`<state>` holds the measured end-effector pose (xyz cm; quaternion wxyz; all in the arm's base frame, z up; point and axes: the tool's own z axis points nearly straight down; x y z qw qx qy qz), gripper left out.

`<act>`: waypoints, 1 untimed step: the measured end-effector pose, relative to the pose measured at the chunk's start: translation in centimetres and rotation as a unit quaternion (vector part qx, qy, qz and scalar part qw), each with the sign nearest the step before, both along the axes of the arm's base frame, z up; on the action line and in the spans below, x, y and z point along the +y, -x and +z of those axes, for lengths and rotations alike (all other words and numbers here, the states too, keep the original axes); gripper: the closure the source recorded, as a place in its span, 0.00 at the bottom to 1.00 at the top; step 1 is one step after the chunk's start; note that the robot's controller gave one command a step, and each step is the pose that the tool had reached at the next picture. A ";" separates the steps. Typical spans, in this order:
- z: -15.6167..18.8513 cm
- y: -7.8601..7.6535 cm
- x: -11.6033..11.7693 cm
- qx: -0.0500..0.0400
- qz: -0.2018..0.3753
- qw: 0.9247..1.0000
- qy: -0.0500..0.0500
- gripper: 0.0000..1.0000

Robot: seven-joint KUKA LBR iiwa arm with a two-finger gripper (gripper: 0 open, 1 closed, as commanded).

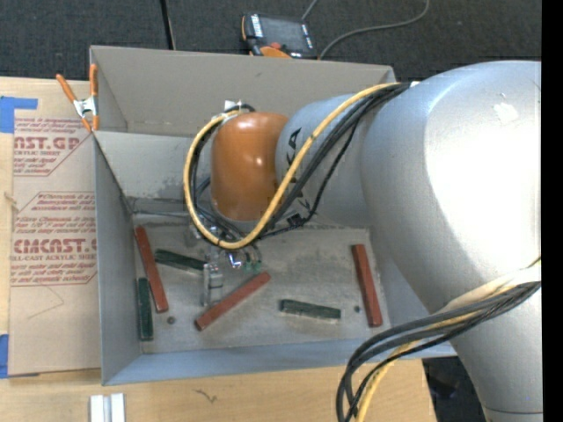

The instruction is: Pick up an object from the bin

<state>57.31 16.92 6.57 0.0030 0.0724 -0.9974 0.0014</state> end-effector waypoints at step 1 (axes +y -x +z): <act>5.8 -1.5 -3.0 -0.006 0.058 0.998 -0.002 0.00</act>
Offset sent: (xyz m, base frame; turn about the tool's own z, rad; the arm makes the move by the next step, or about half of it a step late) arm 0.0128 -0.0292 0.0554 -0.1171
